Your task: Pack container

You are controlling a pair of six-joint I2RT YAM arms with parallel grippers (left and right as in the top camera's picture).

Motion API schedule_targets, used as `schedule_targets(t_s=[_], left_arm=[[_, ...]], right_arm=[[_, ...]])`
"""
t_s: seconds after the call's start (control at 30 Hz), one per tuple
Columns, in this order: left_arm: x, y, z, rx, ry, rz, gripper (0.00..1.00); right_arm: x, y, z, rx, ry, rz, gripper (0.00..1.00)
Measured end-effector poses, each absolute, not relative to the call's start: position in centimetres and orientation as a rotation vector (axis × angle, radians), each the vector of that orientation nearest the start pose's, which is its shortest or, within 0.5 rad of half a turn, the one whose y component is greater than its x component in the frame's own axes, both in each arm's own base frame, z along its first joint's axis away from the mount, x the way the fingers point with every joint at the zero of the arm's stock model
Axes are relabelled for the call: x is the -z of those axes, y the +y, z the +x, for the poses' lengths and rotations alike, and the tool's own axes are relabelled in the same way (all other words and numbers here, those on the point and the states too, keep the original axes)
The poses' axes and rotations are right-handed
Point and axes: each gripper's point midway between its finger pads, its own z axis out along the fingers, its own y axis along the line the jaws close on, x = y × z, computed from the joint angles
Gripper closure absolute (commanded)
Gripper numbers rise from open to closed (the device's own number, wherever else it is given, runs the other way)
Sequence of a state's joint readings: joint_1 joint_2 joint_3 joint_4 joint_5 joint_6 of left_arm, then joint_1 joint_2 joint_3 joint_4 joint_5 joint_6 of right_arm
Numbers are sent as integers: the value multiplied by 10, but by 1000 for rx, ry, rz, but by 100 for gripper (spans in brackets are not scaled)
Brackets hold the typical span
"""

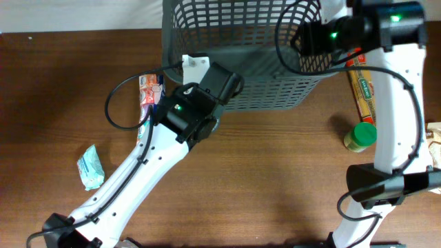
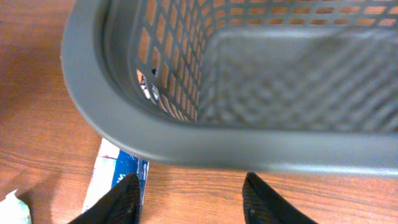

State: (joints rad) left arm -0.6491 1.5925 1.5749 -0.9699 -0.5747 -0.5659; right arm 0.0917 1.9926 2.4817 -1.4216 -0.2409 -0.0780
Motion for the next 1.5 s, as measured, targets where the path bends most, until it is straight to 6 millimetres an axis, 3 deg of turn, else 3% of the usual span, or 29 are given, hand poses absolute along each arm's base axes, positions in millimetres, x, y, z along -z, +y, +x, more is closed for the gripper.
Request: schedule_targets(t_s=[0.13, 0.33, 0.37, 0.4, 0.57, 0.87, 1.07, 1.27, 1.37, 1.5], left_arm=[[-262, -167, 362, -139, 2329, -89, 36], [-307, -155, 341, -49, 2241, -109, 13], [-315, -151, 337, -37, 2226, -116, 3], [-322, -147, 332, -29, 2212, -121, 0], [-348, -117, 309, -65, 2155, -158, 0], [-370, -63, 288, -275, 2064, -251, 0], [-370, -15, 288, -423, 2051, -391, 0], [-365, 42, 286, -516, 2045, -601, 0], [-358, 62, 283, -513, 2067, -686, 0], [-347, 74, 279, -474, 2115, -748, 0]], right_arm=[[-368, 84, 446, -309, 2377, -314, 1], [-397, 82, 431, -296, 2317, -314, 1], [-400, 79, 429, -281, 2313, -309, 1], [-401, 77, 429, -265, 2312, -301, 1], [-405, 50, 423, -105, 2332, -174, 1], [-405, -39, 389, 171, 2366, 339, 1], [-419, -66, 373, 174, 2302, 488, 1], [-438, -84, 345, 188, 2234, 588, 1], [-430, -103, 328, 226, 2245, 692, 1], [-396, -119, 322, 192, 2355, 774, 1]])
